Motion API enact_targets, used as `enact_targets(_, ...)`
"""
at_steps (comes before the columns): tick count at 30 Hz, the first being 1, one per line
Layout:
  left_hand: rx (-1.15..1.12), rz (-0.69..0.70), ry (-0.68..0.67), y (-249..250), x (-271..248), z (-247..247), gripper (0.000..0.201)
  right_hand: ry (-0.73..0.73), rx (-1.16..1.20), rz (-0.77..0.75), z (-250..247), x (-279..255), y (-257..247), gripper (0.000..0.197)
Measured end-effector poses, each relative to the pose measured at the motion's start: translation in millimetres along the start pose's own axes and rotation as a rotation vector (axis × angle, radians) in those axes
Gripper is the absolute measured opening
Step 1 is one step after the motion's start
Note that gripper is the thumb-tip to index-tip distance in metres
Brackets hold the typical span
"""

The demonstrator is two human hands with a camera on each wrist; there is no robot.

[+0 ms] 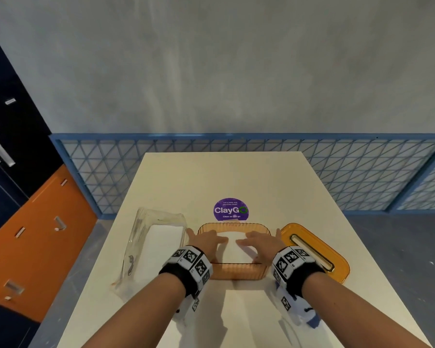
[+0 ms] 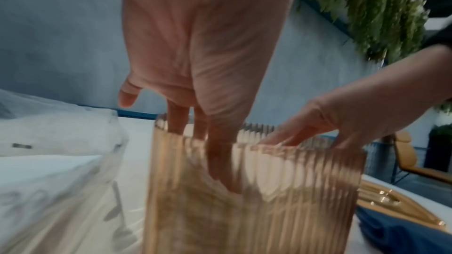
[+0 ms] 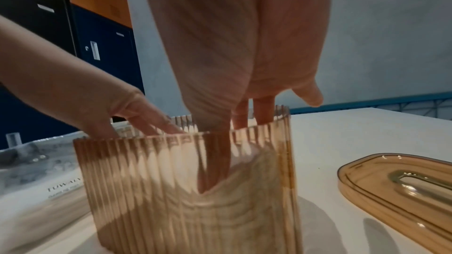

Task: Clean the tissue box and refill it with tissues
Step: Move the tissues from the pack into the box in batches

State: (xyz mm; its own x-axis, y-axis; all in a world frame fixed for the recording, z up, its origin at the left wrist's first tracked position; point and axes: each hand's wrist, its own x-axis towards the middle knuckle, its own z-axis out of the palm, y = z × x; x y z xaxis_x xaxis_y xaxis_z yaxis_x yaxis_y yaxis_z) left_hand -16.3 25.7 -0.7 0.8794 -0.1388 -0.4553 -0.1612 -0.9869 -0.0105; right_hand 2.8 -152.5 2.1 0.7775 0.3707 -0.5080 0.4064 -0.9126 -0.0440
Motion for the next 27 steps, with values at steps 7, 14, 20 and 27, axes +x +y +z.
enact_targets(7, 0.075, 0.005, -0.027, -7, 5, 7, 0.06, -0.085, 0.099, 0.059, 2, 7, 4, 0.054)
enact_targets(14, 0.177, 0.036, 0.089, -5, 1, 4, 0.056, -0.066, 0.037, 0.057, 1, 6, 4, 0.057)
enact_targets(20, -0.287, -0.161, 0.74, -39, -15, 12, 0.022, 0.471, 0.219, 0.024, -11, -6, 18, 0.037)
enact_targets(27, -0.471, -0.569, 0.237, -77, -2, 63, 0.052, 0.214, 0.431, 0.174, -6, -5, 24, 0.059)
